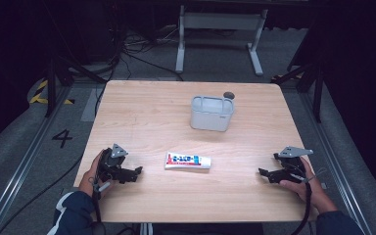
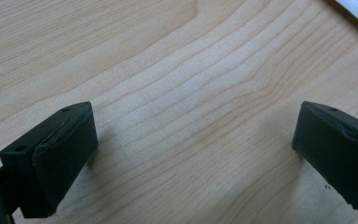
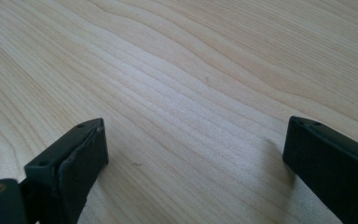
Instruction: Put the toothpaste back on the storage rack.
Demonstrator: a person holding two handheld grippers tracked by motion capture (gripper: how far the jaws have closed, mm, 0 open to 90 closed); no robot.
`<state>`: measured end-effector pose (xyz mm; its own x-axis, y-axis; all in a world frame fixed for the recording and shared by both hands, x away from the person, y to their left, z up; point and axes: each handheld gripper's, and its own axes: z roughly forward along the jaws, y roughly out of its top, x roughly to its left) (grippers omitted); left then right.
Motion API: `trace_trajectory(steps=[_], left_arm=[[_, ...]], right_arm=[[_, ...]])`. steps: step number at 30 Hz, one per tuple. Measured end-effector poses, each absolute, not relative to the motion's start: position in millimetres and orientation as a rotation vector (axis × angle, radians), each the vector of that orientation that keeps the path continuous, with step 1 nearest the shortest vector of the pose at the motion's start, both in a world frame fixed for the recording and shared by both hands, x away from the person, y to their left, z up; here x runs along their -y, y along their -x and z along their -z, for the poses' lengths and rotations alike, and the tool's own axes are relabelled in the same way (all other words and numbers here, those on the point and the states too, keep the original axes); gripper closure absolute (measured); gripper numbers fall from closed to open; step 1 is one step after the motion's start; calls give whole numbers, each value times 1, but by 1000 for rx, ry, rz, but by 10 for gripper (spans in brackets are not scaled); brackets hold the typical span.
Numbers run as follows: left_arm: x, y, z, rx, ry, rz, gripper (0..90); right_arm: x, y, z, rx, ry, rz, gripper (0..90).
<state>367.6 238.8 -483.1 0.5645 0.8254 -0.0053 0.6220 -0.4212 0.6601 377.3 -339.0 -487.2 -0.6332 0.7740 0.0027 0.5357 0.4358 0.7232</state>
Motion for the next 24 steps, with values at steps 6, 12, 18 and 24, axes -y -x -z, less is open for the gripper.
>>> trace_trajectory(steps=[6, 12, 18, 24], left_arm=[[-241, -371, 483, -1112, -2197, -431, 0], [-244, -371, 484, -1051, -2219, -392, 0], [-245, -373, 484, -1012, -2230, -370, 0], [-245, -373, 484, -1012, -2230, -369, 0]], right_arm=[[339, -379, 485, -2387, -1120, -991, 67], [339, -381, 482, -2437, -1105, -953, 68], [337, -381, 478, -2479, -1086, -933, 154], [327, -383, 473, -2539, -1032, -941, 192]])
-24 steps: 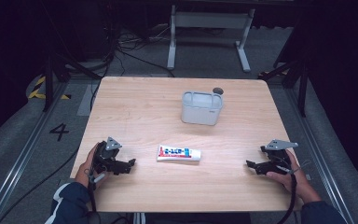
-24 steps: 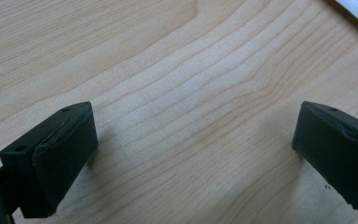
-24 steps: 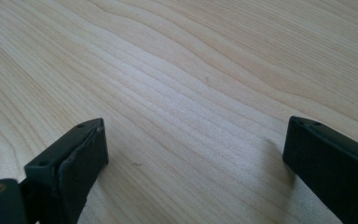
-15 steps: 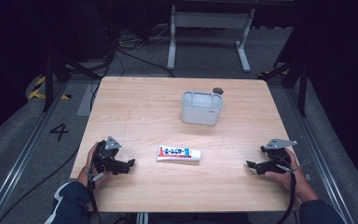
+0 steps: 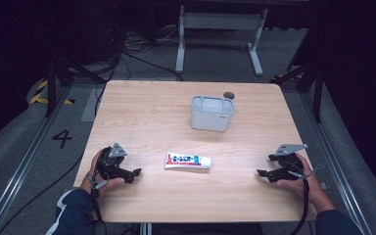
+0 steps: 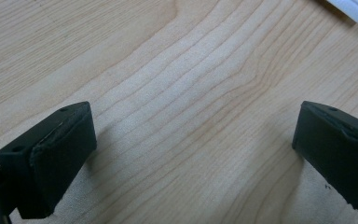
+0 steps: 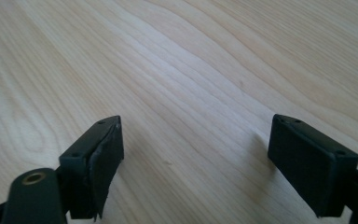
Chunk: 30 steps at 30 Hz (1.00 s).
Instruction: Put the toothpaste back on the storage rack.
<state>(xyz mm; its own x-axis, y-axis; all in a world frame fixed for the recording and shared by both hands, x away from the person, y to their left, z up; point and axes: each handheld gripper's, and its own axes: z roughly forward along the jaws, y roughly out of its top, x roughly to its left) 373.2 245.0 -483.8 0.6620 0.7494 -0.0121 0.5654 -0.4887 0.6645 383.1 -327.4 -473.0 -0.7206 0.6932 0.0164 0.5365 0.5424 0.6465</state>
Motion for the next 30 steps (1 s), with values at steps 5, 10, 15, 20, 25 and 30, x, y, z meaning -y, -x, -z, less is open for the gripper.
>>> trace_trajectory(steps=[5, 10, 15, 20, 25, 30], left_arm=[[-246, -374, 483, -1000, -2238, -377, 2], [-248, -371, 483, -1004, -2237, -373, 6], [-249, -368, 484, -1015, -2229, -369, 7], [-250, -368, 484, -1011, -2230, -370, 6], [-249, -368, 484, -1015, -2230, -367, 7], [-249, -368, 484, -1017, -2227, -369, 7]], right_arm=[[316, -382, 459, -2541, -956, -983, 196], [303, -381, 444, -2548, -878, -1008, 242], [287, -384, 433, -2578, -795, -1029, 248], [269, -386, 425, -2608, -735, -1021, 255], [251, -388, 419, -2634, -688, -1019, 261], [234, -391, 414, -2638, -625, -979, 295]])
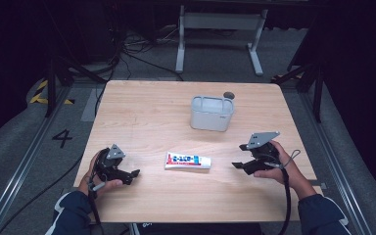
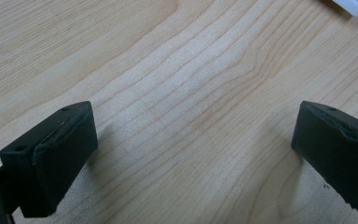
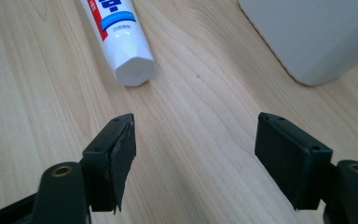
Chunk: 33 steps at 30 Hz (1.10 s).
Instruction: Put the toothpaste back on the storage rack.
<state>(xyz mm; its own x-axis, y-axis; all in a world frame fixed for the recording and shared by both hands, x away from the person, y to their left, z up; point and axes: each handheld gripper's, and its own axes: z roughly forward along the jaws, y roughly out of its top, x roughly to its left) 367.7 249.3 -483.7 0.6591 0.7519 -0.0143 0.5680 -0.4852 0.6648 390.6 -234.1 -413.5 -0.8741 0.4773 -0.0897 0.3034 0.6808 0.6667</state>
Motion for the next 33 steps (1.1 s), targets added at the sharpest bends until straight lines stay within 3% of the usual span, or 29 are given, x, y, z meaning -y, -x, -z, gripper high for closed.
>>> trace_trajectory(steps=[33], left_arm=[[-250, -368, 484, -1005, -2236, -367, 5]], right_arm=[[132, -402, 402, -2785, -335, -960, 302]])
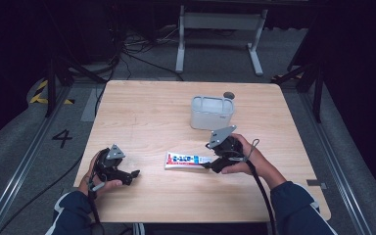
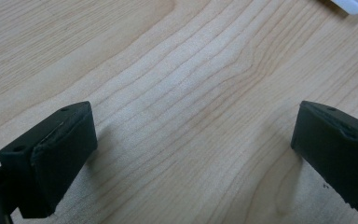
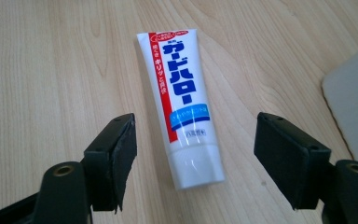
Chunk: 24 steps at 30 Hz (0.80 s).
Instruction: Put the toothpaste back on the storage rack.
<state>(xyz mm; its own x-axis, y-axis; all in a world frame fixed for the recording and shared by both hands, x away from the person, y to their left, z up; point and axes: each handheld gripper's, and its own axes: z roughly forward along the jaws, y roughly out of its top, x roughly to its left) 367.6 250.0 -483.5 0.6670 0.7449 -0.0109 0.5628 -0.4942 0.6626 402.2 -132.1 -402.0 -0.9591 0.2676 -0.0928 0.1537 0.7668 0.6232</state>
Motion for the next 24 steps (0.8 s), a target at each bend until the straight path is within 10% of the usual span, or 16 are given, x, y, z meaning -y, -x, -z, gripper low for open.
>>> trace_trajectory(steps=[24], left_arm=[[-250, -366, 484, -1004, -2232, -361, 6]], right_arm=[[87, -417, 424, -2862, -277, -892, 363]])
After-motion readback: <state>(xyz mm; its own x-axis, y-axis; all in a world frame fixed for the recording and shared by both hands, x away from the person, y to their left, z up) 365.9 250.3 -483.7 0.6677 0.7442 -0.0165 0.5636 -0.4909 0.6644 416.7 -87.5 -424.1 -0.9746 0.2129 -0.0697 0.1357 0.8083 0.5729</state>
